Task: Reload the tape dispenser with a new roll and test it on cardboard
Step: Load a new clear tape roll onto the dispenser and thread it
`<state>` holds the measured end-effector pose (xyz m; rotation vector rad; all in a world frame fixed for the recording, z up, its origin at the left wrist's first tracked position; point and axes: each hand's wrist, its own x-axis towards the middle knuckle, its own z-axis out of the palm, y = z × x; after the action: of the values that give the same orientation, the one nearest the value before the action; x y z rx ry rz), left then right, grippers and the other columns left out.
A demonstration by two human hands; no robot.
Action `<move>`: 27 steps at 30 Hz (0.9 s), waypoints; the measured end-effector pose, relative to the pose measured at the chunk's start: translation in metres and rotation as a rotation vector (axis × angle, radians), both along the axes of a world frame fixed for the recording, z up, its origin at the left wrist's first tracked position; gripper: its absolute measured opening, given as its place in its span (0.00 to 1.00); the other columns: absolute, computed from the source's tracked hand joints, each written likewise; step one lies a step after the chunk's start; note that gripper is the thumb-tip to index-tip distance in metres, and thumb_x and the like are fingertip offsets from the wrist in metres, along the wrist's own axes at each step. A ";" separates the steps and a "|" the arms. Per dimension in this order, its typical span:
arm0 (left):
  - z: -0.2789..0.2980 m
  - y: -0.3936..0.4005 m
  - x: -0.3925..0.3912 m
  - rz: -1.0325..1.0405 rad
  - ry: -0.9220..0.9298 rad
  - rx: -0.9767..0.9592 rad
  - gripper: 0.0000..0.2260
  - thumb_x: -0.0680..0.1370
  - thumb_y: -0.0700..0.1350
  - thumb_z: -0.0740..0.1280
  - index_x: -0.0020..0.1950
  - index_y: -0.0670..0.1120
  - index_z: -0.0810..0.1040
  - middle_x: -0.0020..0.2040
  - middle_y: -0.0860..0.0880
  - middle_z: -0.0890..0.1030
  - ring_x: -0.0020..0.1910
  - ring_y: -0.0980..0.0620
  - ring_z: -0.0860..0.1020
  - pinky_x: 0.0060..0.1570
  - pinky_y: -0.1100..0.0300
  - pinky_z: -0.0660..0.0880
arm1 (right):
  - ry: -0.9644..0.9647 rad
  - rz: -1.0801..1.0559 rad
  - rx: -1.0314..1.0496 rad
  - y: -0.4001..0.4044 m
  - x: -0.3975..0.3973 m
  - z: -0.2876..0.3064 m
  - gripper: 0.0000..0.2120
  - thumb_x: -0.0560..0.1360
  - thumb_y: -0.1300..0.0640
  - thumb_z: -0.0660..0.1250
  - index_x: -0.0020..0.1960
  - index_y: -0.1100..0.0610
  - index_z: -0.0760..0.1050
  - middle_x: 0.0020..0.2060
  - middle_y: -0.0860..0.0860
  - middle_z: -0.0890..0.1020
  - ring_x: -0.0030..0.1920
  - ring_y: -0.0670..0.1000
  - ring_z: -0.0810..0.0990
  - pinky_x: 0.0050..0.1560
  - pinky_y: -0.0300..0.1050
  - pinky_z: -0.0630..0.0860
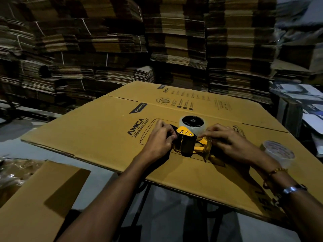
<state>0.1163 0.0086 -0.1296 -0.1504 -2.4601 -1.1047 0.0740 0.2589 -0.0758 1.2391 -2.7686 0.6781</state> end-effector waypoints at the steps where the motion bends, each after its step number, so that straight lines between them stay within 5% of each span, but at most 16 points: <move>1: -0.001 0.001 -0.001 0.016 0.003 -0.016 0.03 0.80 0.41 0.65 0.48 0.43 0.76 0.51 0.49 0.69 0.48 0.53 0.72 0.53 0.52 0.77 | 0.002 -0.005 0.003 0.000 0.000 0.000 0.20 0.80 0.59 0.61 0.61 0.34 0.72 0.61 0.40 0.71 0.64 0.44 0.67 0.66 0.47 0.64; 8: -0.002 0.007 0.000 0.090 0.019 -0.114 0.03 0.80 0.42 0.64 0.50 0.43 0.75 0.54 0.47 0.69 0.49 0.48 0.74 0.52 0.47 0.77 | 0.022 -0.011 0.004 -0.002 0.000 -0.001 0.19 0.80 0.59 0.62 0.61 0.35 0.72 0.60 0.40 0.72 0.62 0.43 0.67 0.64 0.45 0.66; 12: -0.001 0.008 0.001 0.099 0.025 -0.131 0.03 0.80 0.42 0.64 0.50 0.43 0.74 0.55 0.47 0.69 0.49 0.48 0.74 0.51 0.48 0.78 | 0.038 -0.009 0.018 -0.002 0.001 0.000 0.19 0.80 0.60 0.62 0.61 0.36 0.72 0.60 0.40 0.71 0.58 0.37 0.64 0.57 0.32 0.64; 20: -0.002 0.004 0.000 0.037 0.003 -0.038 0.02 0.80 0.41 0.64 0.49 0.43 0.75 0.53 0.48 0.69 0.48 0.48 0.74 0.52 0.45 0.77 | 0.036 -0.027 0.037 0.002 0.003 0.000 0.19 0.81 0.59 0.60 0.66 0.39 0.71 0.64 0.43 0.70 0.63 0.44 0.66 0.61 0.43 0.66; 27: 0.000 0.000 0.004 -0.051 -0.009 0.103 0.04 0.79 0.41 0.67 0.45 0.49 0.76 0.51 0.49 0.74 0.51 0.49 0.76 0.52 0.45 0.79 | 0.077 -0.100 0.009 0.008 -0.003 -0.006 0.22 0.77 0.44 0.58 0.70 0.42 0.68 0.69 0.43 0.66 0.63 0.45 0.70 0.59 0.47 0.74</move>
<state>0.1203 0.0090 -0.1296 -0.1777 -2.4133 -1.2533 0.0709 0.2671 -0.0822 1.0952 -2.7523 0.5977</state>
